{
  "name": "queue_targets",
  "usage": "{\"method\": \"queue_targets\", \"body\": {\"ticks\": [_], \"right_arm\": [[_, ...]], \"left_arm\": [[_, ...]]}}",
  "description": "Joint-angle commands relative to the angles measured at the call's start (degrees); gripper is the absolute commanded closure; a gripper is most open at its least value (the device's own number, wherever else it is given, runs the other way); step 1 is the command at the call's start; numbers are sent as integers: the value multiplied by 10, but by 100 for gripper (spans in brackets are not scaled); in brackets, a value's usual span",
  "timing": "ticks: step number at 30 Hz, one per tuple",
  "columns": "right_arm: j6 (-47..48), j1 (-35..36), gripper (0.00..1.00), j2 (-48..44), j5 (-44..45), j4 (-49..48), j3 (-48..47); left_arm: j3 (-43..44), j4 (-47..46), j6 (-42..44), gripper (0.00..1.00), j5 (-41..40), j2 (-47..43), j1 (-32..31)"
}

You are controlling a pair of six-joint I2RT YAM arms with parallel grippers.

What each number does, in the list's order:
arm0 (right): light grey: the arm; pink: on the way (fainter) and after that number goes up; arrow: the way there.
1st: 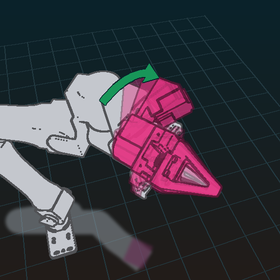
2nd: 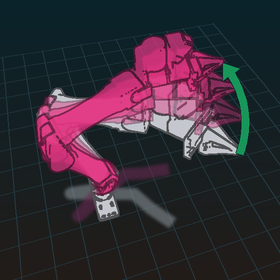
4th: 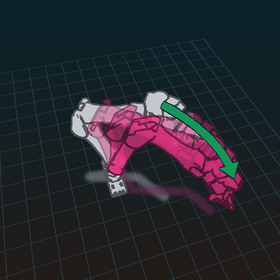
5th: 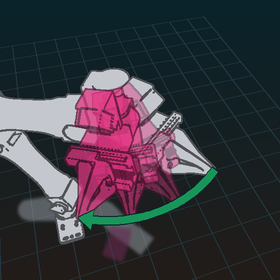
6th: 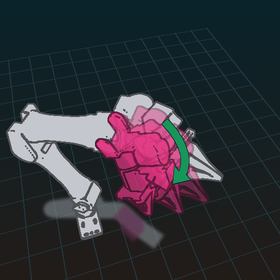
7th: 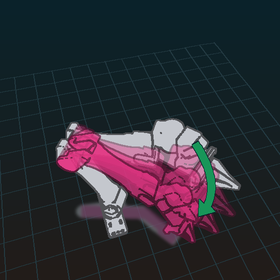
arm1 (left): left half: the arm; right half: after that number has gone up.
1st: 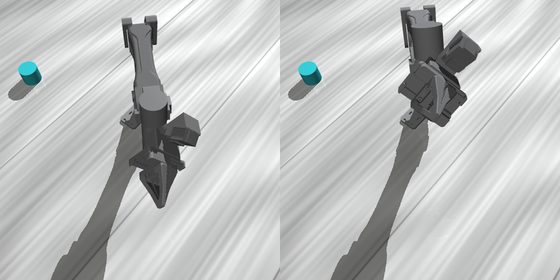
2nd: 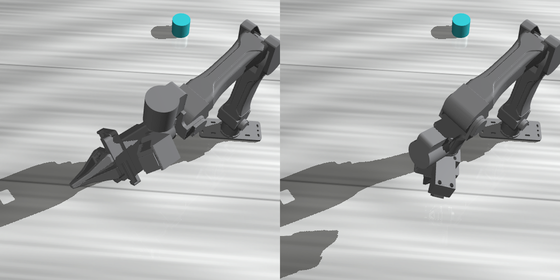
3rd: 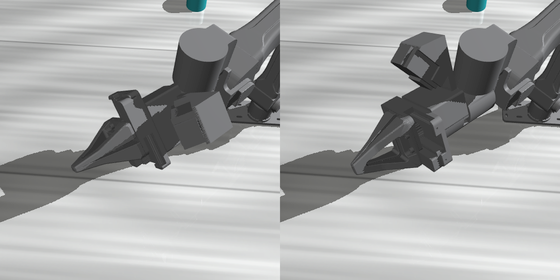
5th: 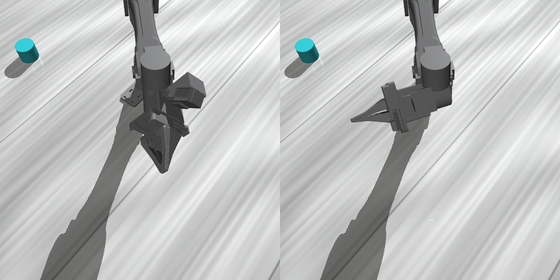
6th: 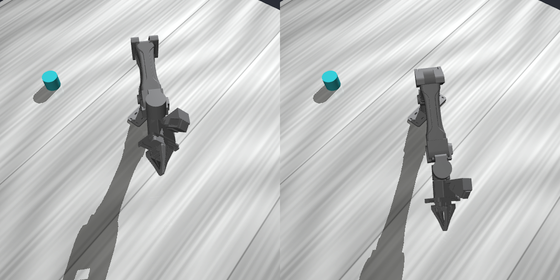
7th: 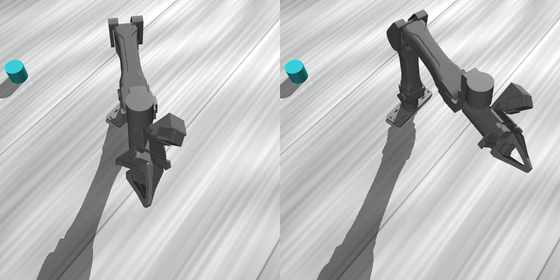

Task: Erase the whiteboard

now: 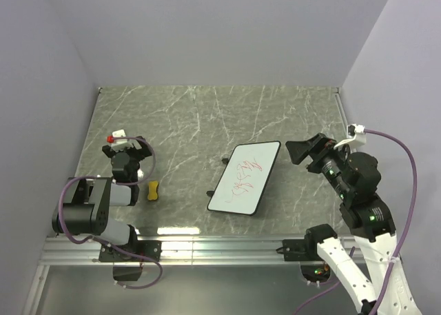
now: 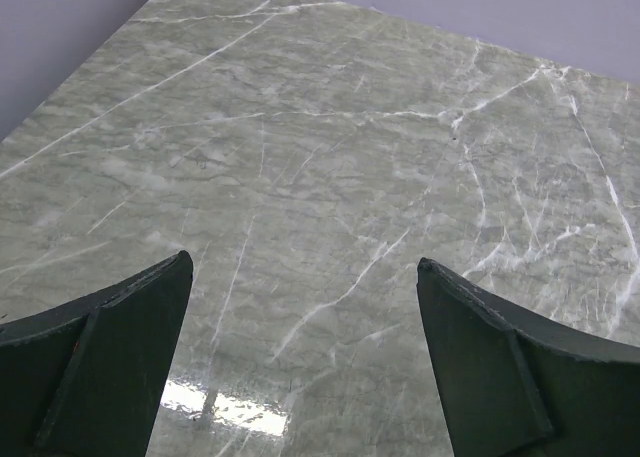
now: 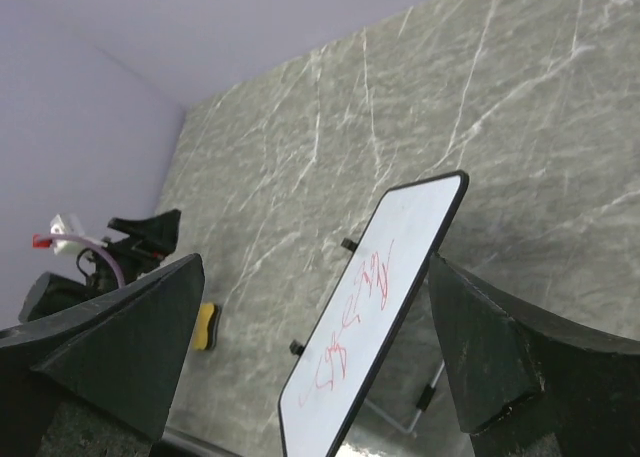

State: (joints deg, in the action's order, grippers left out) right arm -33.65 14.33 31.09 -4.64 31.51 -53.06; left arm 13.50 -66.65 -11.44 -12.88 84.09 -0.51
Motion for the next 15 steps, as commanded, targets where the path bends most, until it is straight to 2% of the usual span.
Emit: {"method": "queue_targets", "body": {"ticks": [1, 7, 9, 12, 15], "right_arm": [[-5, 0, 0, -16, -17, 19, -1], [4, -1, 0, -16, -56, 25, -4], [3, 0, 0, -13, -44, 39, -10], [23, 0, 0, 36, -43, 110, -56], [30, 0, 0, 133, -58, 191, -120]], "left_arm": [[2, -34, 5, 1, 9, -7, -2], [2, -35, 4, 1, 8, -7, -1], [2, -34, 5, 1, 8, -7, -2], [2, -33, 5, 1, 9, -7, -2], [3, -33, 5, 1, 8, -7, -2]]}}
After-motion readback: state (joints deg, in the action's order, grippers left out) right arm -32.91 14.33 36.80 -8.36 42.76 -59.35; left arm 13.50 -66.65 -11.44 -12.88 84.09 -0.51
